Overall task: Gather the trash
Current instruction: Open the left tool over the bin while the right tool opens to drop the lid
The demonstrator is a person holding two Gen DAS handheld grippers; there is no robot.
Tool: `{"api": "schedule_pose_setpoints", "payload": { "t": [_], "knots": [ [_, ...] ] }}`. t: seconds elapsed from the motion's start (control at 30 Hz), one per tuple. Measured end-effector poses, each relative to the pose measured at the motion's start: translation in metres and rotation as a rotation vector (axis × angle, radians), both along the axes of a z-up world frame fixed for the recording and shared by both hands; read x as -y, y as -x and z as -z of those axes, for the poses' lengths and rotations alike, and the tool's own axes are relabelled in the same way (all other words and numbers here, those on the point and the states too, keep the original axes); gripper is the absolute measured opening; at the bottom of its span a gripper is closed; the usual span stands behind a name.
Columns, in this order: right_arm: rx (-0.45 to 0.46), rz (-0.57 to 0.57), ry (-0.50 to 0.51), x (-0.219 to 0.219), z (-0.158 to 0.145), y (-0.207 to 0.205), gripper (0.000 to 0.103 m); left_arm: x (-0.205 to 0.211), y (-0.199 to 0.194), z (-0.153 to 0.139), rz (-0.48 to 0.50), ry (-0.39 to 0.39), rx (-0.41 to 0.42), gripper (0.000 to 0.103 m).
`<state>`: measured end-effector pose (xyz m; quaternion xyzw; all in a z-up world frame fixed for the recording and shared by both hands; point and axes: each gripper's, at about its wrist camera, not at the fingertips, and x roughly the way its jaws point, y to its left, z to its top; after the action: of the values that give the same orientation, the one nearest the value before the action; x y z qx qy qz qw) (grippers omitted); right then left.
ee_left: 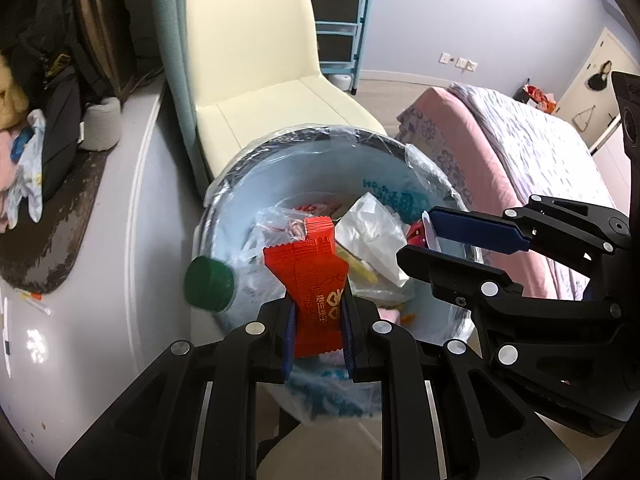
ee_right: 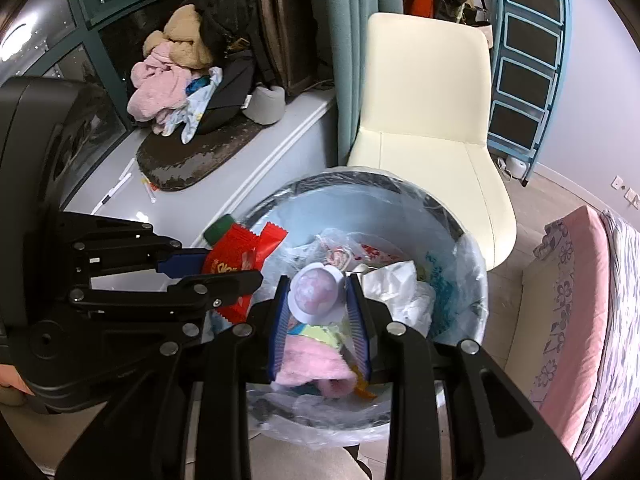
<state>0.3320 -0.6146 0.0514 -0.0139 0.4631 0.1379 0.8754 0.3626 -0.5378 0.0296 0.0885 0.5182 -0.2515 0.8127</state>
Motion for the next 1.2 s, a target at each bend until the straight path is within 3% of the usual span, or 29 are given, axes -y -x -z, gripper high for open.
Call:
{"api": "schedule_pose_setpoints", "payload": {
  "t": [0.83,0.93,1.03,1.1,1.2],
  "knots": [
    [-0.062,0.009,0.049,0.009,0.017,-0.023,0.028,0.007,-0.024,0.016,-0.03,-0.021,-0.033,0.022],
    [-0.058,0.018,0.054,0.011,0.016,-0.024,0.029,0.01,-0.024,0.016,-0.02,-0.026,-0.032,0.029],
    [-0.054,0.058,0.047,0.017,0.015,-0.025,0.032,0.008,-0.028,0.017,-0.053,-0.057,-0.035,0.046],
    [-0.043,0.102,0.043,0.024,0.014,-0.028,0.05,0.005,-0.031,0.016,-0.066,-0.039,-0.04,0.051],
    [-0.032,0.134,0.033,0.029,0.012,-0.029,0.055,0.004,-0.031,0.014,-0.075,-0.035,-0.034,0.057]
  ]
}}
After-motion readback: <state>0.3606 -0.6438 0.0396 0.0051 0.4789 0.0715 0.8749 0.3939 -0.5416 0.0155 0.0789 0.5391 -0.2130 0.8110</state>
